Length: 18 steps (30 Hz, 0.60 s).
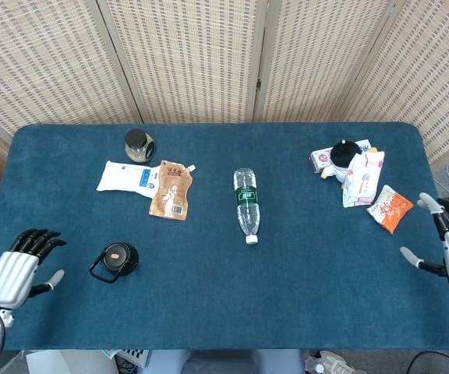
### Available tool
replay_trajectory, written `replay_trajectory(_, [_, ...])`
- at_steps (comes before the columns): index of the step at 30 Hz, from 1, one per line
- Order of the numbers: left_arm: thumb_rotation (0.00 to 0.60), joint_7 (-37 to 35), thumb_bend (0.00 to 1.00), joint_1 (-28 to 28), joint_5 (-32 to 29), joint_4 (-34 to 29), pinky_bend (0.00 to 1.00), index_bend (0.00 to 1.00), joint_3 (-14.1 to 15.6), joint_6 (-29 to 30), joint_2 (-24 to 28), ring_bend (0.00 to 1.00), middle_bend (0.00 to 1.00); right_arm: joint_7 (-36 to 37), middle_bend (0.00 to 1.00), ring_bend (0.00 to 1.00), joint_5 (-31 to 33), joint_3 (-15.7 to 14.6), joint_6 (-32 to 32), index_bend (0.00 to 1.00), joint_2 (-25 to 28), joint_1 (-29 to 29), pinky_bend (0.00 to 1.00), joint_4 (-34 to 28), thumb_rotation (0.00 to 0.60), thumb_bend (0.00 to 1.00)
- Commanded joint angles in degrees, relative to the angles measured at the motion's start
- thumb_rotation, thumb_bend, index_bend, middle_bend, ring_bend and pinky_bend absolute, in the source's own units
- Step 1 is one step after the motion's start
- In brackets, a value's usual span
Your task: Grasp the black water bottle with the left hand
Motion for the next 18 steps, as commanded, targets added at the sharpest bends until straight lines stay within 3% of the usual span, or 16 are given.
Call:
replay_trajectory(1, [0.600, -0.66, 0.22, -1.81, 1.96, -0.01, 0.13, 0.35, 0.53, -1.42, 0.60, 0.21, 0.29, -0.48, 0.24, 0.14, 0.48, 0.13, -0.63, 0.10, 0.49, 0.19, 0.20, -0.68, 0.600, 0.17])
replay_trajectory(5, [0.599, -0.02, 0.21, -3.53, 2.96, -1.11, 0.13, 0.36, 0.98, -3.58, 1.34, 0.21, 0.30, -0.51, 0.24, 0.14, 0.71, -0.04, -1.76, 0.10, 1.11, 0.53, 0.20, -1.42, 0.600, 0.17])
replay_trajectory(7, [0.562, 0.36, 0.20, -4.35, 3.06, -2.04, 0.13, 0.36, 1.24, -4.95, 1.90, 0.21, 0.30, -0.61, 0.24, 0.14, 0.76, -0.05, -2.04, 0.10, 1.25, 0.66, 0.20, -1.59, 0.600, 0.17])
replay_trajectory(10, [0.418, 0.54, 0.19, -5.46, 2.91, -3.76, 0.13, 0.38, 1.53, -6.89, 2.76, 0.21, 0.31, -0.53, 0.24, 0.14, 0.73, -0.11, -2.30, 0.10, 1.39, 0.79, 0.20, -1.74, 0.600, 0.17])
replay_trajectory(12, [0.292, 0.15, 0.18, -6.08, 3.00, -5.04, 0.13, 0.38, 1.72, -7.69, 3.02, 0.23, 0.33, -0.62, 0.24, 0.14, 0.79, -0.16, -2.48, 0.10, 1.41, 0.84, 0.20, -1.75, 0.600, 0.17])
replay_trajectory(14, [0.239, -0.23, 0.17, -6.53, 3.14, -6.02, 0.13, 0.38, 1.94, -8.28, 2.97, 0.24, 0.34, -0.72, 0.24, 0.14, 0.85, -0.23, -2.63, 0.10, 1.34, 0.88, 0.20, -1.69, 0.600, 0.17])
replay_trajectory(18, [0.193, 0.75, 0.17, -7.76, 4.04, -6.81, 0.11, 0.39, 2.81, -10.22, 2.24, 0.24, 0.34, -0.63, 0.24, 0.14, 1.02, -0.28, -2.85, 0.10, 1.32, 0.94, 0.20, -1.50, 0.600, 0.17])
